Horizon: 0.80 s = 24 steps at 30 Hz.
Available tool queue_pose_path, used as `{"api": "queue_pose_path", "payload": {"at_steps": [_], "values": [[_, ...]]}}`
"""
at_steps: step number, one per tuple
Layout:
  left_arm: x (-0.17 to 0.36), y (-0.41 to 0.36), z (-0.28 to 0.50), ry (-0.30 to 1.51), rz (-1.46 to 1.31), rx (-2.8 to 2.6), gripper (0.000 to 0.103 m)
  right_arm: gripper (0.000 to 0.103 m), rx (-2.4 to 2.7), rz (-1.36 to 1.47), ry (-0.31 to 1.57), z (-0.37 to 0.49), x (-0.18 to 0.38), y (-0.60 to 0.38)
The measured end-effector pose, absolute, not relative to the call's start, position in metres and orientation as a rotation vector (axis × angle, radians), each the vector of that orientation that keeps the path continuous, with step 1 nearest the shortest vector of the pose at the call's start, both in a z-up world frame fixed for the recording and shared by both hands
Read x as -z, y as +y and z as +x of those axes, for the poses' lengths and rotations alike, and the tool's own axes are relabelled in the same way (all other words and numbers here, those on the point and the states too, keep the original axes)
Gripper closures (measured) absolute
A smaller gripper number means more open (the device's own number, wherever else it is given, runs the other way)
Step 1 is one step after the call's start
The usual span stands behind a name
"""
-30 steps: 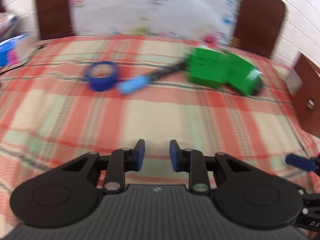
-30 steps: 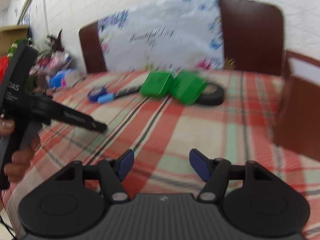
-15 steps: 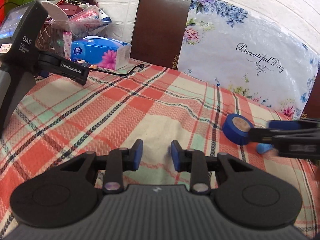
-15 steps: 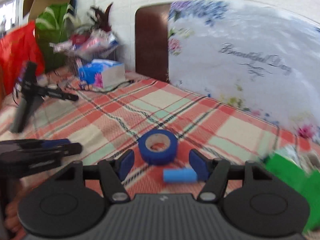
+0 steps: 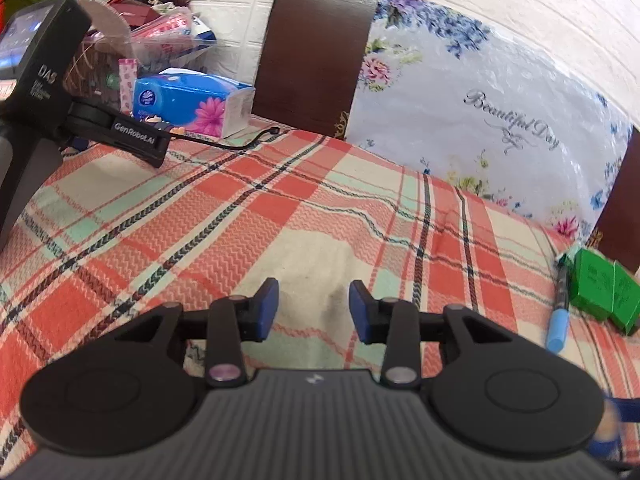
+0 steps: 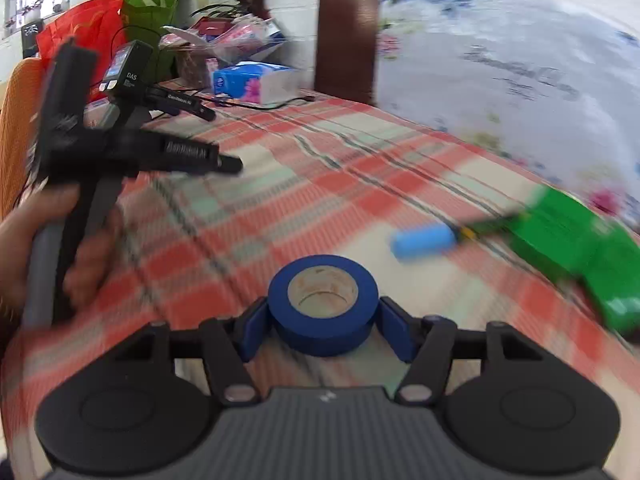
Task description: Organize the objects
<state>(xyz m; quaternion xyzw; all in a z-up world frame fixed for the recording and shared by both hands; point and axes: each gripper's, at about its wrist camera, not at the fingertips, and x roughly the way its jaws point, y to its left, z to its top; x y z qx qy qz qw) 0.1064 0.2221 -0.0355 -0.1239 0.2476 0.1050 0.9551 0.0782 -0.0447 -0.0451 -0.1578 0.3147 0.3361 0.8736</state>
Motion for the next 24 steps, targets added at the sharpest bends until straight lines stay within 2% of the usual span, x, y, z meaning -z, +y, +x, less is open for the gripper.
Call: {"api": "queue_pose_path", "payload": {"at_steps": [2,4,8,13,19,21,22,24], "values": [[0.031,0.205,0.107,0.544,-0.183,-0.214,0.062,0.044,-0.556,-0.297,0.66,0.069,0.042,-0.095],[0.023,0.182,0.103,0.59,-0.243,-0.102,0.062,0.043,-0.433,-0.224,0.688,0.066,0.041,-0.142],[0.001,0.091,0.102,0.718,-0.288,0.271,0.063,0.035,-0.345,-0.127,0.695,0.044,0.045,-0.202],[-0.02,-0.023,0.099,0.823,-0.062,0.483,0.065,0.036,-0.335,-0.111,0.661,0.032,0.044,-0.218],[0.001,-0.051,0.113,0.994,-0.033,0.468,0.065,0.036,-0.403,-0.173,0.633,0.041,0.04,-0.205],[0.01,-0.056,0.107,0.983,-0.011,0.471,0.066,0.037,-0.425,-0.17,0.659,0.049,0.046,-0.201],[0.012,-0.059,0.105,0.965,0.007,0.471,0.074,0.044,-0.437,-0.162,0.664,0.051,0.047,-0.201],[0.007,-0.064,0.107,0.968,0.023,0.465,0.08,0.044,-0.453,-0.157,0.652,0.052,0.046,-0.2]]}}
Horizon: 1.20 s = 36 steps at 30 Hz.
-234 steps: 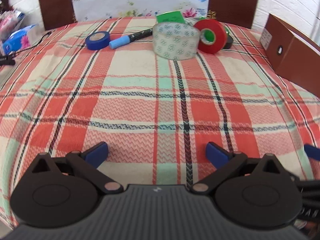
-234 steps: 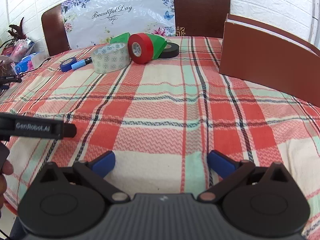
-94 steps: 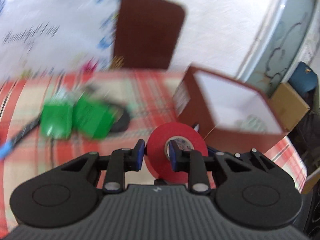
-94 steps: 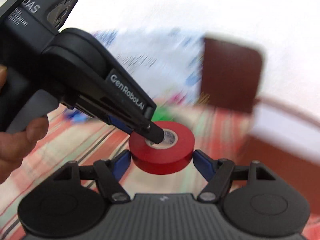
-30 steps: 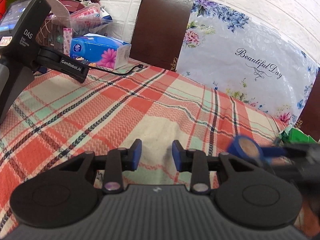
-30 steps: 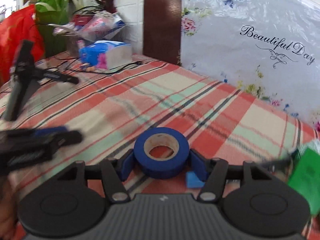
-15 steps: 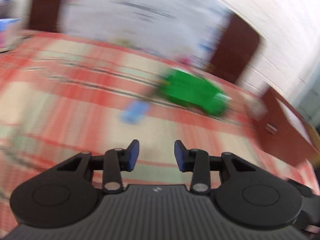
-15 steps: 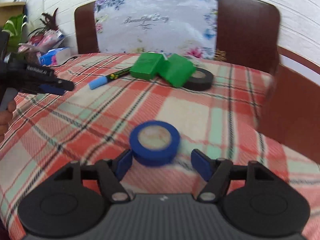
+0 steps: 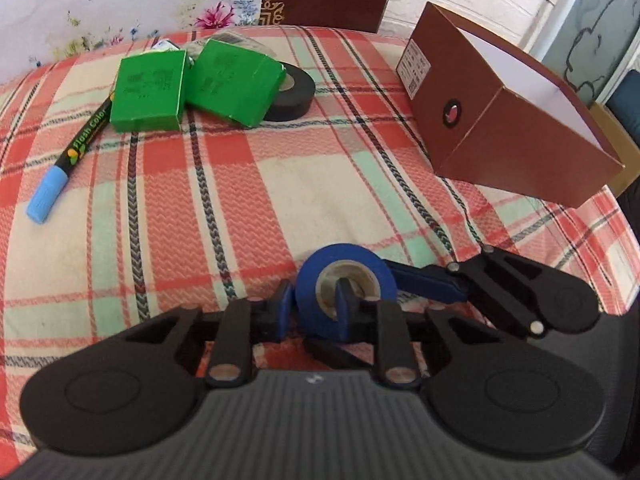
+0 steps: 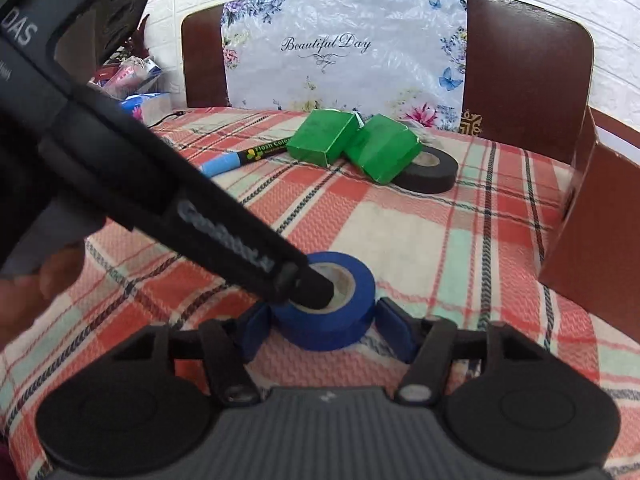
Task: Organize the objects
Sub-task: 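Carry the blue tape with the left tool into the brown box and release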
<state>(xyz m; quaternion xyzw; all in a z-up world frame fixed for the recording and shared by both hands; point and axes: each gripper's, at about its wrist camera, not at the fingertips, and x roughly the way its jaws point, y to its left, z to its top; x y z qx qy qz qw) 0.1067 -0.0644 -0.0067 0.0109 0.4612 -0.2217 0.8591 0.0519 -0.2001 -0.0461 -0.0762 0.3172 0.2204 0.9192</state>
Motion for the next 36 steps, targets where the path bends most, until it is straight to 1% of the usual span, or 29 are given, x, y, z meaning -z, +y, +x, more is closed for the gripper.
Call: {"api": "queue_pose_path", "payload": {"at_steps": [2,5,8,10,13,16,19,20,21,22,25,32,36], "values": [[-0.009,-0.073,0.107,0.945,0.035,0.476,0.082,0.044,-0.434,-0.154,0.62,0.048,0.043,-0.203],[-0.051,-0.1,0.107,0.82,0.063,0.544,0.082,0.044,-0.351,-0.163,0.472,0.035,0.018,-0.219],[-0.09,-0.141,0.116,0.698,0.073,0.629,0.082,0.044,-0.222,-0.182,0.322,0.037,-0.017,-0.249],[-0.103,-0.177,0.129,0.652,0.085,0.677,0.082,0.044,-0.146,-0.182,0.273,0.047,-0.034,-0.273],[-0.1,-0.219,0.152,0.666,0.081,0.709,0.082,0.044,-0.057,-0.126,0.279,0.07,-0.045,-0.312],[-0.086,-0.252,0.173,0.702,0.102,0.703,0.082,0.044,-0.021,-0.076,0.354,0.098,-0.039,-0.344],[-0.074,-0.268,0.19,0.723,0.092,0.685,0.081,0.042,-0.006,-0.081,0.41,0.122,-0.032,-0.361],[-0.071,-0.271,0.195,0.732,0.085,0.676,0.081,0.042,-0.002,-0.084,0.418,0.129,-0.03,-0.364],[-0.068,-0.273,0.2,0.745,0.079,0.651,0.079,0.038,0.004,-0.084,0.423,0.135,-0.027,-0.367],[-0.067,-0.277,0.203,0.758,0.078,0.62,0.079,0.037,0.008,-0.084,0.434,0.139,-0.025,-0.368],[-0.069,-0.268,0.197,0.747,0.091,0.622,0.079,0.037,0.013,-0.035,0.424,0.134,-0.021,-0.372],[-0.091,-0.219,0.155,0.625,0.062,0.651,0.079,0.037,0.048,0.057,0.315,0.067,-0.027,-0.374],[-0.087,-0.18,0.144,0.628,0.043,0.577,0.078,0.037,0.034,0.035,0.251,0.035,-0.033,-0.352]]}}
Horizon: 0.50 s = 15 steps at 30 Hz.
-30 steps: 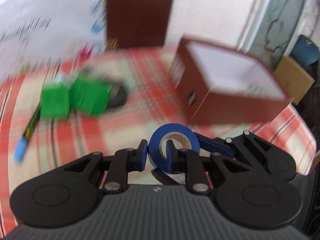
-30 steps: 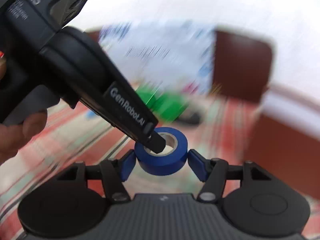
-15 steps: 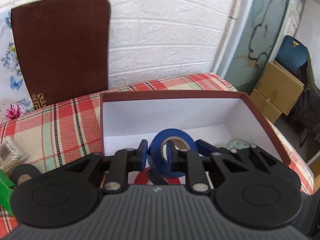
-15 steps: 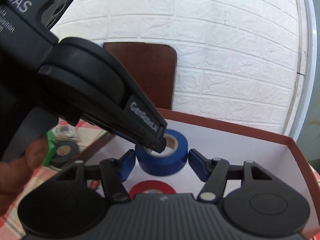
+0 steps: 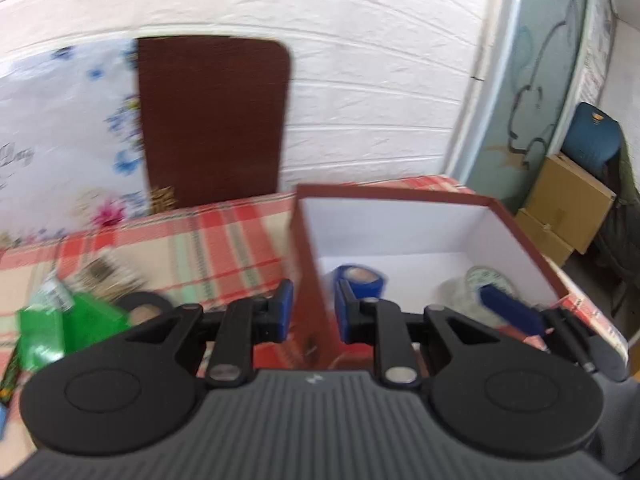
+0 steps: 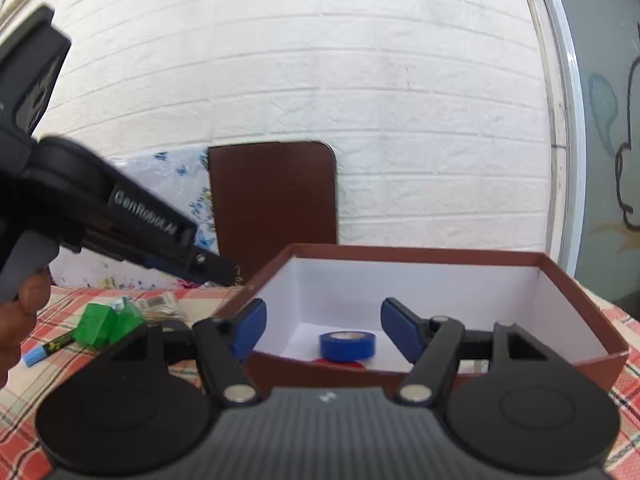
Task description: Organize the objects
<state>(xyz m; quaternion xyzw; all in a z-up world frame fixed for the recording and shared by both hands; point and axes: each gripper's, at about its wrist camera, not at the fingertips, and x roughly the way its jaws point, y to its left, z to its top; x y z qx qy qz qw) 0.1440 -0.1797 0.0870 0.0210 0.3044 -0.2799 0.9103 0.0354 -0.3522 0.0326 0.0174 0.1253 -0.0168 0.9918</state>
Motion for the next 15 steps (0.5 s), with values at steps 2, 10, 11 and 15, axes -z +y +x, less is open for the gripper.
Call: {"api": "queue_pose_path", "payload": {"at_steps": [2,10,11,15], "values": [[-0.08,-0.159,0.143,0.653,0.048,0.52,0.078,0.037,0.01,0.027,0.238,0.041,-0.036,-0.34],[-0.027,-0.053,0.161,0.768,0.061,0.23,0.078,0.037,-0.202,-0.036,0.308,0.07,-0.028,-0.267],[-0.021,-0.04,0.163,0.779,0.056,0.195,0.078,0.038,-0.232,-0.043,0.331,0.072,-0.023,-0.255],[0.001,0.026,0.165,0.777,0.002,0.057,0.075,0.039,-0.314,-0.077,0.425,0.089,-0.002,-0.219]]}}
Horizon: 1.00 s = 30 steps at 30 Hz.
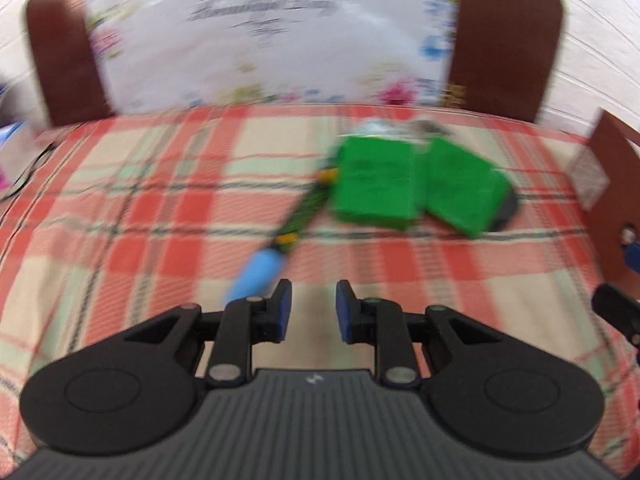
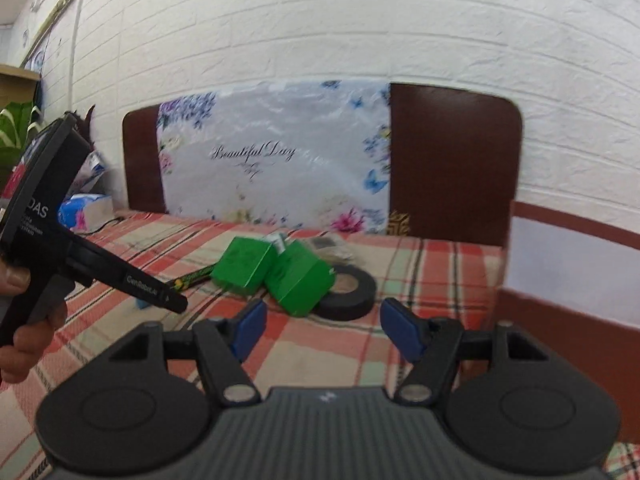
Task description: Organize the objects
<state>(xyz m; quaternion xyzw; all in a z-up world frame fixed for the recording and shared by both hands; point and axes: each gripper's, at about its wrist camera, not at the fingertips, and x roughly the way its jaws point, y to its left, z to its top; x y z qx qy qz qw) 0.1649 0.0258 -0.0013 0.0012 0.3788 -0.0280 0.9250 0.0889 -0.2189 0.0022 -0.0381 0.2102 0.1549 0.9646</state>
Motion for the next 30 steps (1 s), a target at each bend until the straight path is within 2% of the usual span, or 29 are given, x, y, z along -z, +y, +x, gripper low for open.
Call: {"api": "queue_pose_path", "payload": {"at_steps": [2,5,8,10,14,16,20,21,22,23,24,25,26,30], "values": [[0.014,0.058,0.162,0.76,-0.029,-0.011,0.071,0.043,-0.349,-0.109,0.455,0.094,0.006,-0.202],[0.023,0.09,0.147,0.665,-0.069,-0.021,0.07,0.043,-0.379,-0.17,0.469,0.106,0.012,-0.178],[0.034,0.091,0.133,0.565,-0.034,-0.011,0.065,0.043,-0.408,-0.232,0.458,0.124,0.011,-0.152],[0.034,0.09,0.137,0.559,-0.034,-0.001,0.06,0.04,-0.433,-0.301,0.449,0.138,0.013,-0.133],[0.036,0.098,0.138,0.544,-0.102,0.025,0.058,0.039,-0.411,-0.36,0.484,0.184,0.024,-0.101],[0.036,0.101,0.138,0.54,-0.127,0.034,0.058,0.023,-0.404,-0.279,0.513,0.205,0.026,-0.095],[0.037,0.1,0.137,0.535,-0.141,0.046,0.055,0.022,-0.398,-0.295,0.504,0.22,0.043,-0.079],[0.037,0.101,0.137,0.535,-0.145,0.048,0.055,0.03,-0.393,-0.301,0.5,0.218,0.042,-0.079],[0.037,0.101,0.137,0.534,-0.149,0.049,0.055,0.045,-0.383,-0.293,0.494,0.215,0.039,-0.081],[0.037,0.102,0.137,0.534,-0.152,0.051,0.055,0.051,-0.374,-0.274,0.493,0.213,0.033,-0.086],[0.037,0.102,0.137,0.534,-0.153,0.051,0.055,0.066,-0.374,-0.238,0.501,0.212,0.027,-0.093],[0.037,0.101,0.137,0.534,-0.152,0.052,0.054,0.09,-0.382,-0.204,0.515,0.209,0.023,-0.101],[0.037,0.101,0.137,0.535,-0.151,0.054,0.054,0.099,-0.387,-0.186,0.542,0.206,0.022,-0.108],[0.034,0.1,0.136,0.542,-0.143,0.059,0.051,0.099,-0.47,-0.166,0.642,0.167,0.03,-0.125]]}}
